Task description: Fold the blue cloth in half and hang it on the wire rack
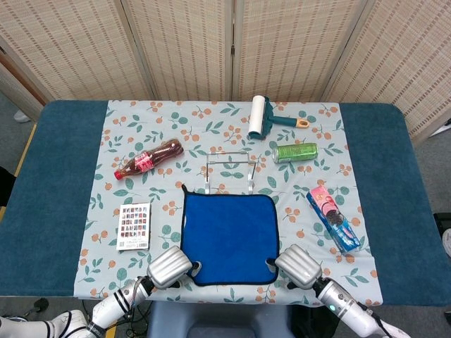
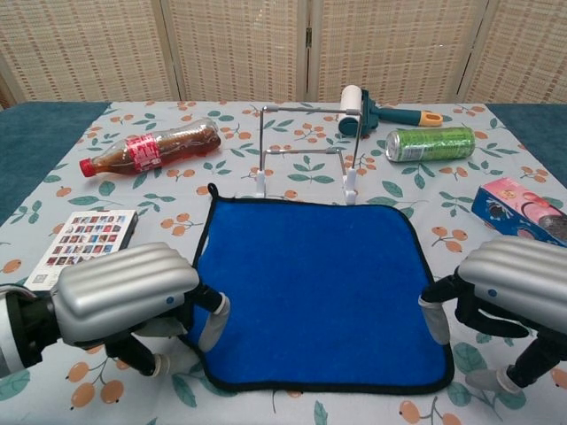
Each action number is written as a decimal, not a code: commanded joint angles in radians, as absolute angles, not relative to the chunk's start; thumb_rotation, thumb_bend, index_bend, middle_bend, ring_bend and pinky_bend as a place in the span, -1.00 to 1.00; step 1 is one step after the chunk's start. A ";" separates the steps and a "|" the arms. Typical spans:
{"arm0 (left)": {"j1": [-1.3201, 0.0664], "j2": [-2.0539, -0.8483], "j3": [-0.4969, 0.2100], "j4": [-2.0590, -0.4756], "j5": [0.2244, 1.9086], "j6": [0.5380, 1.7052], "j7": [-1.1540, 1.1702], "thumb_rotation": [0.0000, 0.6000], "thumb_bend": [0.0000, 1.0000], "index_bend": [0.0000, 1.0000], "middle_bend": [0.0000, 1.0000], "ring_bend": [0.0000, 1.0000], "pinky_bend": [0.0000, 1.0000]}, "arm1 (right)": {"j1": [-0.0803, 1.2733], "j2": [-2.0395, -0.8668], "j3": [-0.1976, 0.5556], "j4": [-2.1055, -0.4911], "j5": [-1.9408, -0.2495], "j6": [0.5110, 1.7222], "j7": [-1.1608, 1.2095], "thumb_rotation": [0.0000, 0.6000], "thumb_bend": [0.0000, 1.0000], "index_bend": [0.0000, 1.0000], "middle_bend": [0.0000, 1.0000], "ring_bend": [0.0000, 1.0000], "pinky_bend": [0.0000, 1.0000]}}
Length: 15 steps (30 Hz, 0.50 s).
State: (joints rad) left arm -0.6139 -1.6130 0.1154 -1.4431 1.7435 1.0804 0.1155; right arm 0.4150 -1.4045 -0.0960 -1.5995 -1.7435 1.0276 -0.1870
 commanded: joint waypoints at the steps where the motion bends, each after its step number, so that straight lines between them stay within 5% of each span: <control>1: -0.613 -1.612 0.115 -1.444 1.741 1.081 0.116 1.00 -0.14 0.26 1.00 0.71 0.89 | 0.421 -1.412 -0.100 -1.594 -1.740 1.020 -0.187 1.00 -0.69 0.05 0.83 0.74 0.94; 15: -0.609 -1.609 0.119 -1.445 1.739 1.089 0.109 1.00 -0.14 0.25 1.00 0.71 0.89 | 0.446 -1.430 -0.113 -1.579 -1.709 0.990 -0.184 1.00 -0.69 0.06 0.83 0.74 0.94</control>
